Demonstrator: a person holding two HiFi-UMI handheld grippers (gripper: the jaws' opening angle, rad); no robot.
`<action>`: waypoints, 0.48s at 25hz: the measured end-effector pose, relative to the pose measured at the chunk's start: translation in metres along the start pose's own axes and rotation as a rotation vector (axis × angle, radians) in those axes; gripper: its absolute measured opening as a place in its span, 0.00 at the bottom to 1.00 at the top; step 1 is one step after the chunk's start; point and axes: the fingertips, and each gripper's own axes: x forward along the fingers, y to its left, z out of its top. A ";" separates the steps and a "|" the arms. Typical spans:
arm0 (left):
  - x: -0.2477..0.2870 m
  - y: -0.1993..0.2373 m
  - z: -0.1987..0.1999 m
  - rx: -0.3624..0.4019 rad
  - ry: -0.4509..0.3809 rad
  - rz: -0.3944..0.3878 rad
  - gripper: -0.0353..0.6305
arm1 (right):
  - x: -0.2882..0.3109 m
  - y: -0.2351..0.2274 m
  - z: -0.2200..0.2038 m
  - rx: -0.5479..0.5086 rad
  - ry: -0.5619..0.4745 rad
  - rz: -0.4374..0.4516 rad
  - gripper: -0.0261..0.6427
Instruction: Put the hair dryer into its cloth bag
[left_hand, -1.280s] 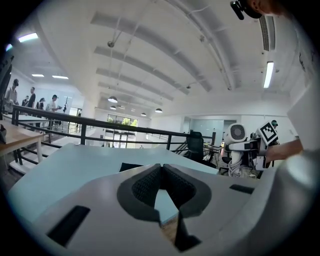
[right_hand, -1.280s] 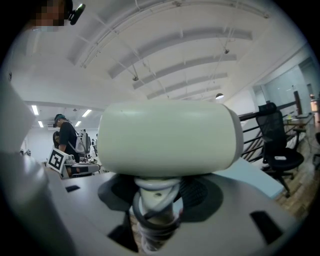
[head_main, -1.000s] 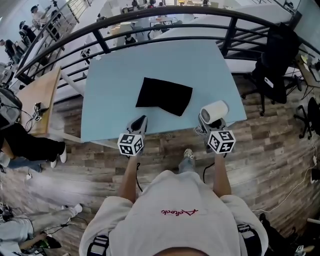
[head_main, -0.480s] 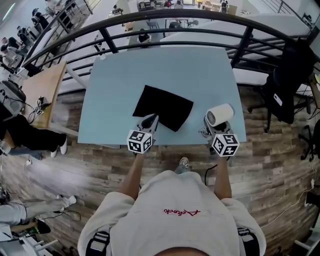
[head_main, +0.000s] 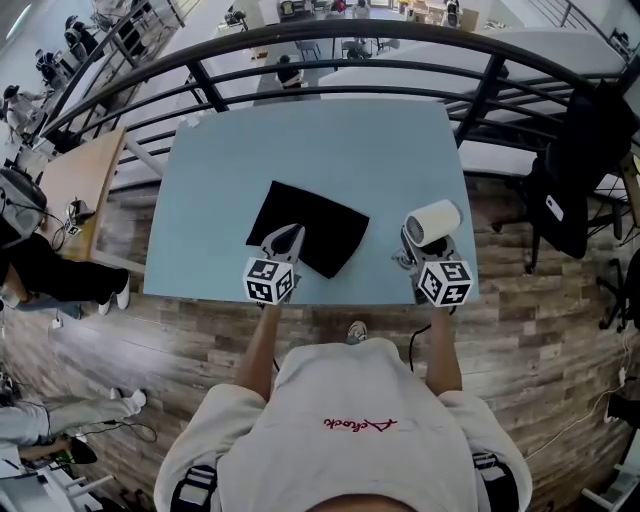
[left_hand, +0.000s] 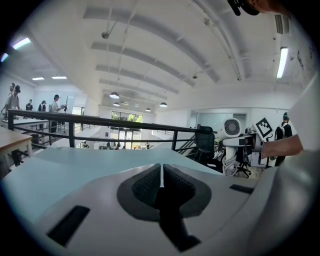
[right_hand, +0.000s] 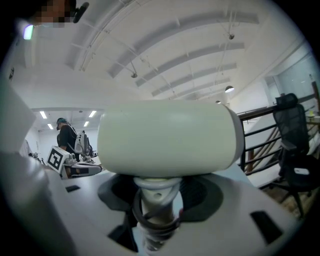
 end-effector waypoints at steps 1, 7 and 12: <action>0.002 0.000 -0.001 -0.001 0.005 -0.002 0.09 | 0.001 -0.001 0.000 0.002 0.001 0.001 0.40; 0.024 -0.006 -0.011 0.001 0.034 -0.027 0.09 | 0.009 -0.010 -0.003 0.003 0.008 -0.001 0.40; 0.038 -0.008 -0.030 -0.009 0.085 -0.081 0.09 | 0.013 -0.008 -0.012 0.010 0.034 -0.030 0.40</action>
